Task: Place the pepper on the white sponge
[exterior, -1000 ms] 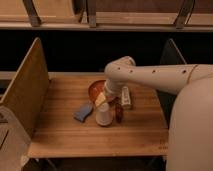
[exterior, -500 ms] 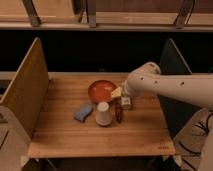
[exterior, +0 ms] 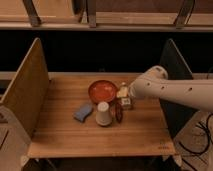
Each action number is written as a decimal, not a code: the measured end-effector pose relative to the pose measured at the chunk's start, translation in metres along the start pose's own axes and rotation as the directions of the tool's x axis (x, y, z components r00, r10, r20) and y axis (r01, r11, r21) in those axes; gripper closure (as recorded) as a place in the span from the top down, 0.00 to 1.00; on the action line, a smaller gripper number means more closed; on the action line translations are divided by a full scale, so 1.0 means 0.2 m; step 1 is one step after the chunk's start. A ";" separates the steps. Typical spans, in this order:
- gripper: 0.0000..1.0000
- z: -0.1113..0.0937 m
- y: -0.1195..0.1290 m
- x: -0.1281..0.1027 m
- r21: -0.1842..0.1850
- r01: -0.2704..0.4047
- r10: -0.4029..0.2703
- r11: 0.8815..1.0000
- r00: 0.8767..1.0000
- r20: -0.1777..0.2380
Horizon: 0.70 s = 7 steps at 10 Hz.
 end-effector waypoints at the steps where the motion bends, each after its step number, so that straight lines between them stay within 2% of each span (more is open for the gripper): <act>1: 0.80 0.08 -0.04 0.04 0.032 0.005 -0.003 0.999 0.999 -0.041; 2: 0.80 0.17 -0.06 0.09 0.062 0.016 -0.010 0.998 0.996 -0.094; 4: 0.80 0.25 -0.06 0.16 0.077 0.033 -0.020 0.996 0.987 -0.160; 5: 0.80 0.27 -0.06 0.18 0.078 0.036 -0.021 0.996 0.983 -0.182; 7: 0.80 0.27 -0.06 0.18 0.079 0.035 -0.020 0.996 0.983 -0.181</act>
